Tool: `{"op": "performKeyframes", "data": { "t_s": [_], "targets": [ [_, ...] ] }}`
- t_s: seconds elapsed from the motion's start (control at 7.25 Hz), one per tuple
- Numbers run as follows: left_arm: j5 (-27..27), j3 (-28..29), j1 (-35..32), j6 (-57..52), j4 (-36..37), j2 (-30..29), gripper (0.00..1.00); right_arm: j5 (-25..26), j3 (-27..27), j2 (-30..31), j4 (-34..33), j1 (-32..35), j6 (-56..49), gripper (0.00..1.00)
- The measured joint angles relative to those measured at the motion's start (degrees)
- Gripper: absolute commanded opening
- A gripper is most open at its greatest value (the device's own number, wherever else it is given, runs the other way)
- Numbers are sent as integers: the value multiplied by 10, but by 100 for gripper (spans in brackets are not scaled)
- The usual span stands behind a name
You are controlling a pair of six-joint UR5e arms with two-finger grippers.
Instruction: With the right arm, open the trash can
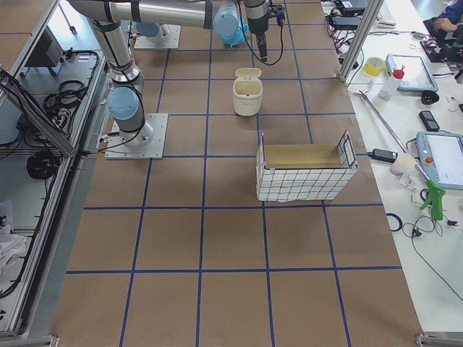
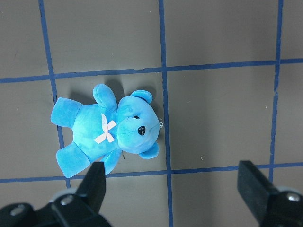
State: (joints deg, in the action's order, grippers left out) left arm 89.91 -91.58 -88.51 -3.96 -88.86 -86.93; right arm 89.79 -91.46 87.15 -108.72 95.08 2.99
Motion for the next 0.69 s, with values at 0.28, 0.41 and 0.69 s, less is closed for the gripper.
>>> {"op": "performKeyframes", "data": {
  "t_s": [0.28,0.41,0.69],
  "targets": [
    [0,0,0,0,0,0,100,2,46,0,69,-1,0,100],
    [0,0,0,0,0,0,100,2,59,0,91,-1,0,100],
    [0,0,0,0,0,0,100,2,71,0,113,0,0,100]
  ]
}}
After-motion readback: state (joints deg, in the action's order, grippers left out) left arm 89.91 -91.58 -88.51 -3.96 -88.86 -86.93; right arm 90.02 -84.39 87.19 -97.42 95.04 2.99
